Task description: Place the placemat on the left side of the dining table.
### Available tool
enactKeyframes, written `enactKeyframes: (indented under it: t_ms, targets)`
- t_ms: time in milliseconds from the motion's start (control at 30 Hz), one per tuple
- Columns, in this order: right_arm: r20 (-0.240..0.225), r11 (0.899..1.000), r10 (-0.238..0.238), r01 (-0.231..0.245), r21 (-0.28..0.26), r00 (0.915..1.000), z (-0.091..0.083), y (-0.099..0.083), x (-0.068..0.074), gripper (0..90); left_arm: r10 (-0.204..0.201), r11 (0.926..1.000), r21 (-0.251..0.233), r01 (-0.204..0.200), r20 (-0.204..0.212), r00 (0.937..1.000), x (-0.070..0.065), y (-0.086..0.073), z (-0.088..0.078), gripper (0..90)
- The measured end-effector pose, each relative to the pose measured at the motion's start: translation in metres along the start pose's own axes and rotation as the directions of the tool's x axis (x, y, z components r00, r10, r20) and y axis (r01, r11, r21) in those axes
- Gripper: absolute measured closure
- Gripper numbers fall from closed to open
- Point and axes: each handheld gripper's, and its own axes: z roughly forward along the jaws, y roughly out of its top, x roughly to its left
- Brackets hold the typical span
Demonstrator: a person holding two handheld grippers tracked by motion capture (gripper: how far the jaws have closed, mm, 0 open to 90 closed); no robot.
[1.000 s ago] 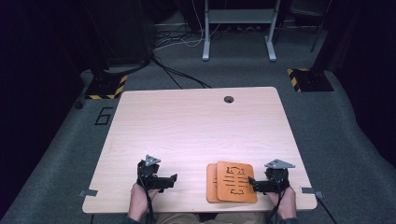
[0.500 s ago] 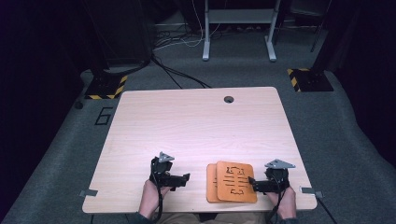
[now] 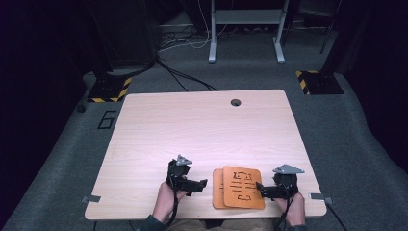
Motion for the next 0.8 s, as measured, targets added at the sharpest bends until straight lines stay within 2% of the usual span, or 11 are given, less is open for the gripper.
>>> enactKeyframes:
  t_ms: [233, 300, 333, 600, 800]
  targets:
    - [0.001, 1.0, 0.001, -0.001, 0.0, 1.0, 0.0, 0.0, 0.0, 0.4, 0.013, 0.9997, 0.02, -0.013, 0.034, 0.9993, -0.009, 0.006, 0.01, 5.6]
    - [0.001, 1.0, 0.0, 0.0, -0.001, 1.0, 0.0, 0.0, 0.0, 0.4, 0.011, 0.9997, 0.021, -0.012, 0.036, 0.9993, -0.01, 0.007, 0.011, 5.7]
    - [0.001, 1.0, 0.001, -0.001, -0.001, 1.0, 0.0, 0.0, 0.0, 0.4, 0.001, 0.9998, 0.019, -0.002, 0.049, 0.9988, -0.013, 0.009, 0.014, 5.7]
    - [0.002, 1.0, 0.002, -0.002, -0.001, 1.0, 0.0, 0.0, 0.0, 0.5, 0.022, 0.9991, 0.034, -0.025, 0.08, 0.9965, -0.025, 0.016, 0.024, 6.4]
    - [0.003, 1.0, 0.003, -0.003, -0.002, 1.0, 0.0, 0.0, 0.0, 0.5, 0.023, 0.9989, 0.038, -0.027, 0.101, 0.9946, -0.031, 0.019, 0.032, 6.0]
